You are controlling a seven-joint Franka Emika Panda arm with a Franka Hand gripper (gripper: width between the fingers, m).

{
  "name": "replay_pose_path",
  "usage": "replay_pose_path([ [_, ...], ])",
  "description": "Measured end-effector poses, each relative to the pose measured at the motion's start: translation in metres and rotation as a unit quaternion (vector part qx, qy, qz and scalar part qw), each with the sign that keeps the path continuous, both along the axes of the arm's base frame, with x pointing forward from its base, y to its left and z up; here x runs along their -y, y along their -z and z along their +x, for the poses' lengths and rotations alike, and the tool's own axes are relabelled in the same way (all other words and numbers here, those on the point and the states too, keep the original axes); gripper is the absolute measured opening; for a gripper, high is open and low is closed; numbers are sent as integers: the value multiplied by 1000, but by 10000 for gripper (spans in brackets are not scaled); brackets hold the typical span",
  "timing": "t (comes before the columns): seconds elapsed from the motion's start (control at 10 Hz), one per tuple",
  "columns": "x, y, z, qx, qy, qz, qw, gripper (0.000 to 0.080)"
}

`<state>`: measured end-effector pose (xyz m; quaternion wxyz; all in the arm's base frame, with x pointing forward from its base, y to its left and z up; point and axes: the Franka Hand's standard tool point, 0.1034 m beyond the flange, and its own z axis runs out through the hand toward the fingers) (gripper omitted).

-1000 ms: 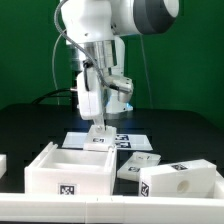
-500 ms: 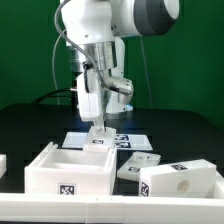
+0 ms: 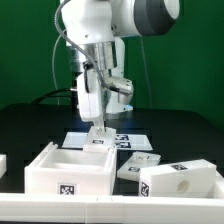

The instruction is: Assemble cabinet

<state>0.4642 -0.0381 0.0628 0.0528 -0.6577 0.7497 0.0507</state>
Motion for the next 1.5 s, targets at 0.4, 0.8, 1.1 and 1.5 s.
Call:
replay_pose_path([
  [0.4,-6,-10,23,8,2,3,1000,64],
  [0.8,1,2,25,4,0,-10,1000,64],
  [1.1,1,2,25,4,0,-10,1000,64],
  [1.5,-2,0,29,1,45,-3,999,64],
])
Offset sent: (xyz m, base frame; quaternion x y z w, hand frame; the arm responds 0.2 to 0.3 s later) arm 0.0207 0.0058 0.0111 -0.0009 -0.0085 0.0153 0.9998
